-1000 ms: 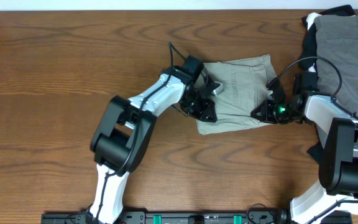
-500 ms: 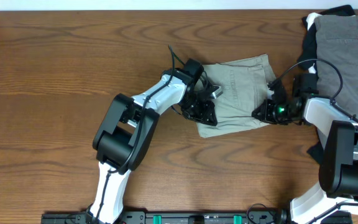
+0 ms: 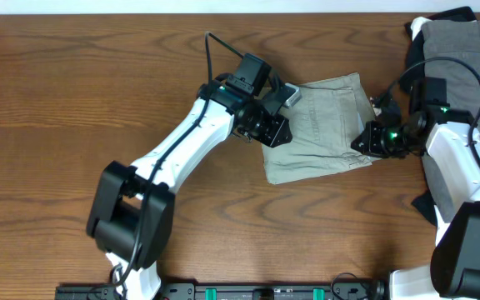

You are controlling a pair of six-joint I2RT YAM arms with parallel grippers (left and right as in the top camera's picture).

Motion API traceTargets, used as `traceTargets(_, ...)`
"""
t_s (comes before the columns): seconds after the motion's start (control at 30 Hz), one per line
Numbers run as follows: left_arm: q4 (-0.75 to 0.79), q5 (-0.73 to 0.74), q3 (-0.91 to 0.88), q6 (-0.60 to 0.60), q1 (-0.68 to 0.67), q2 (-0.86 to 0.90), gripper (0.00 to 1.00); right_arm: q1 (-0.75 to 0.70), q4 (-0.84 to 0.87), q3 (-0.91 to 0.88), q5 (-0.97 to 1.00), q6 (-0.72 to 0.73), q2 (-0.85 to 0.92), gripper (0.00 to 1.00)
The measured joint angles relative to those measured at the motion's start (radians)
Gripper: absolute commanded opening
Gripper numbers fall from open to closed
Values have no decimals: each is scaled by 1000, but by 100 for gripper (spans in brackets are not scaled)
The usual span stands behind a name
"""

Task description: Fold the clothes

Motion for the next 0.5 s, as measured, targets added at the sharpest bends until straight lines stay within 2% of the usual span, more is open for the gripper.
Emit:
traceTargets(0.33,-18,-16,0,-45,-8,174,17,-4,264,-208,99,-5,26,1)
traceTargets(0.5,-16,-15,0,-48,-25,229,17,-14,385,-293,126,41,48,1)
